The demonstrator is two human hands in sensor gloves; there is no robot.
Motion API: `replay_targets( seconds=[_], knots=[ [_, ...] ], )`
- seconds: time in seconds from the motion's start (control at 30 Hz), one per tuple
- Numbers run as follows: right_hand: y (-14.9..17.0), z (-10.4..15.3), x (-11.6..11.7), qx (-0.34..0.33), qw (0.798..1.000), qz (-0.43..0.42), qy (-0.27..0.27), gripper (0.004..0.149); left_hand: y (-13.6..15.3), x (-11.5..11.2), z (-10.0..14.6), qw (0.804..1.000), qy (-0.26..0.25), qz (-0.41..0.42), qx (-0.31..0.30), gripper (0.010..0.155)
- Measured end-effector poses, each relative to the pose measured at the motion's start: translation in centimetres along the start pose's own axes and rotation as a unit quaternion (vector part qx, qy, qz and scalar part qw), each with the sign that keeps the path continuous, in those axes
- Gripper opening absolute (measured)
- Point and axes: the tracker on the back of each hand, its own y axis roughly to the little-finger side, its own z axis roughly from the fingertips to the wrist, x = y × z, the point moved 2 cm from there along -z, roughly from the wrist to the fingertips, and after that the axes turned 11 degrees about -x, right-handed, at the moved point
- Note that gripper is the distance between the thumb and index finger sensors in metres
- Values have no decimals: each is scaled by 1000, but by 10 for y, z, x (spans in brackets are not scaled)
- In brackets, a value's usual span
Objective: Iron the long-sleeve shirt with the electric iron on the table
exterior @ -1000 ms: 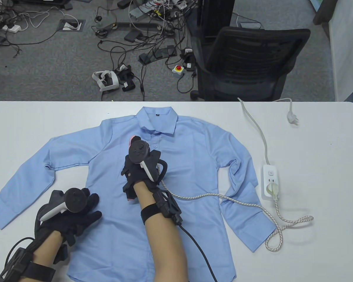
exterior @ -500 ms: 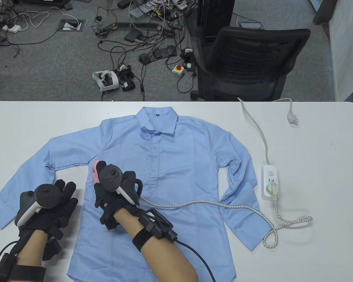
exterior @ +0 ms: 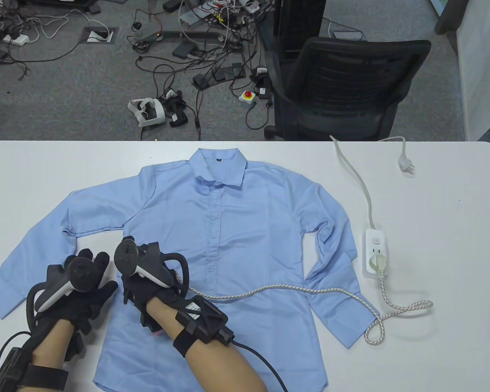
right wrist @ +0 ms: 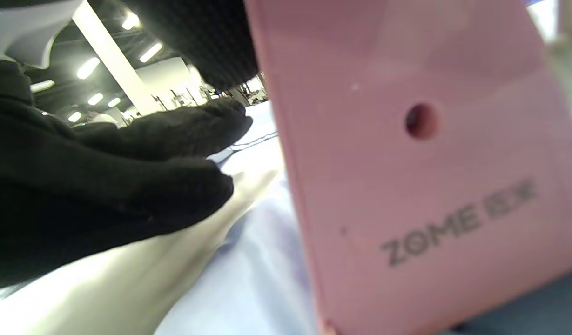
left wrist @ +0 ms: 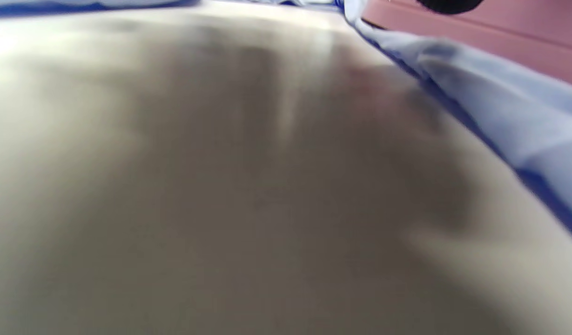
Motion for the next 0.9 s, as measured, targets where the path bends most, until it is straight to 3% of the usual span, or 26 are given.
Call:
replay_targets(
  seconds=[0.13,0.27,0.4,0.53,0.9],
  knots=[
    [-3,-6,1,12,999,32,5,76,-7,-9,-4,999,29,-13,-7,72],
    [2,-9,5,44,999,-5,7,76,-10,-12,-6,998,34,-54,8,71],
    [12,-7,1,123,992,3,41,77,-8,-13,-7,999,36,-28,-2,69],
    [29,-3,-6,180,982,3,57,77,-4,-15,-9,999,29,9,-32,63],
    [91,23,-31,290,952,9,95,77,-2,-16,-10,999,42,14,-22,63]
  ],
)
